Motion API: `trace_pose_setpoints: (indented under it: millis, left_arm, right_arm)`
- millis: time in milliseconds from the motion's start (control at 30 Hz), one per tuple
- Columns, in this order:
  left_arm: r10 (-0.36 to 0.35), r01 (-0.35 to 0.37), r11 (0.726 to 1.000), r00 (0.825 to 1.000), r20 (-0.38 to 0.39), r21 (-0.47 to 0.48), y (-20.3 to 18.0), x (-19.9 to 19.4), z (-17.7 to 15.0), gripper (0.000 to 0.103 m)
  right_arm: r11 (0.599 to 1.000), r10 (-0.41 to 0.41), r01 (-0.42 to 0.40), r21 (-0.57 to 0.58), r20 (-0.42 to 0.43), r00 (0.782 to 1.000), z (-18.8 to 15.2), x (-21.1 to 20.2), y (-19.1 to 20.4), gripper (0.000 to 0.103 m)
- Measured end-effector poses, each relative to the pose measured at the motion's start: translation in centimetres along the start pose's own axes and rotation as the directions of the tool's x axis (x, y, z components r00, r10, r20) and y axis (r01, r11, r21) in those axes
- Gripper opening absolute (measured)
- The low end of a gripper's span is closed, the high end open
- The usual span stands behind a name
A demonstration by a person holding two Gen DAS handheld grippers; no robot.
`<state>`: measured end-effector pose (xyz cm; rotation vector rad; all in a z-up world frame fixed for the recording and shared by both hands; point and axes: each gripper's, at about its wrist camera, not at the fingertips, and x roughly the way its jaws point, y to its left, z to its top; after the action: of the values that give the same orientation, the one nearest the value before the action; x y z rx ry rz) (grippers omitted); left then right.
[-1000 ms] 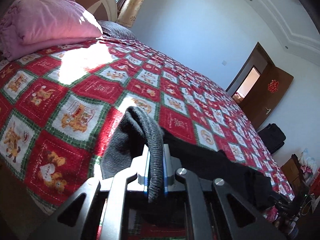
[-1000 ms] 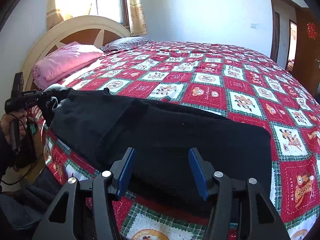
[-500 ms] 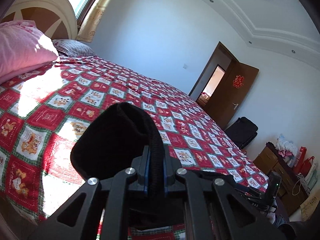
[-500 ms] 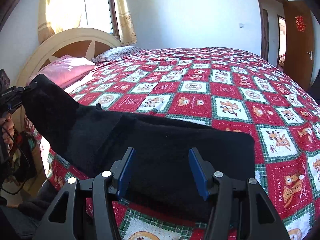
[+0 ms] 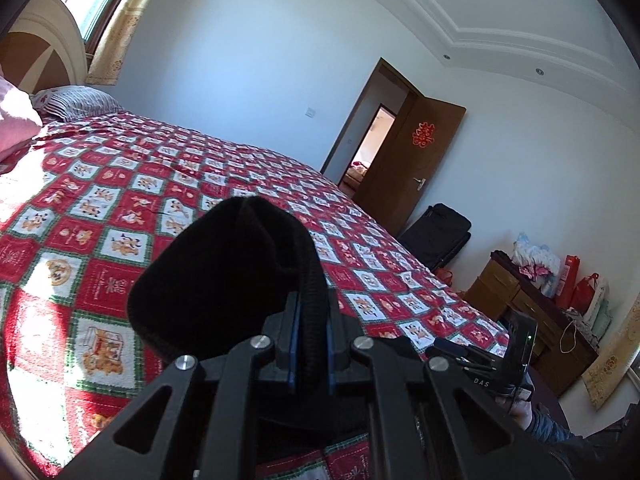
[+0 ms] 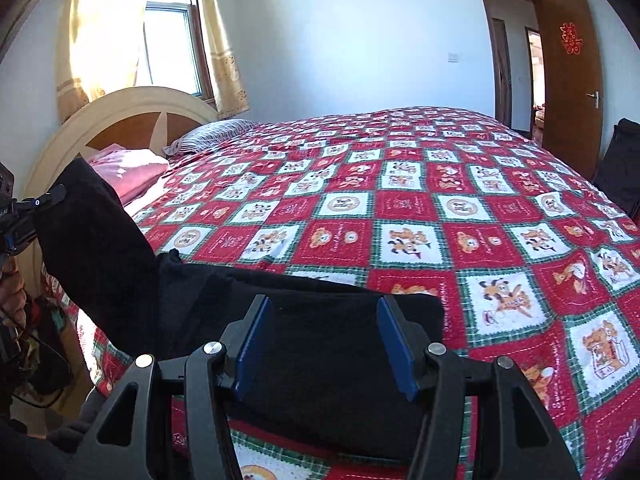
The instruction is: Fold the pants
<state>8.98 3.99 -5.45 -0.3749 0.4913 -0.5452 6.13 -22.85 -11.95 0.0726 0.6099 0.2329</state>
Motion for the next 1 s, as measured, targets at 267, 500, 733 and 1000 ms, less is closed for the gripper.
trace_pose_setpoints:
  millis: [267, 500, 733, 1000]
  left_arm:
    - [-0.065, 0.068, 0.997, 0.994, -0.085, 0.025, -3.7, 4.0, -0.6, 0.01]
    - [-0.128, 0.143, 0.987, 0.978, -0.166, 0.079, -8.2, 7.3, -1.5, 0.01]
    - [-0.154, 0.196, 0.97, 0.953, -0.262, 0.143, -11.5, 10.5, -2.7, 0.01]
    - [-0.133, 0.216, 0.961, 0.91, -0.394, 0.175, -14.1, 15.4, -5.8, 0.01]
  right_arm:
    - [0.998, -0.039, 0.039, 0.049, -0.01, 0.999, -0.5, -0.2, -3.1, 0.057]
    - [0.991, -0.067, 0.067, 0.118, -0.003, 0.998, -0.4, -0.2, -5.6, 0.057]
    - [0.975, -0.082, 0.083, 0.205, -0.01, 0.997, -0.6, 0.2, -8.0, 0.057]
    - [0.966, -0.081, 0.082, 0.246, -0.017, 0.997, -0.7, 0.5, -8.9, 0.057]
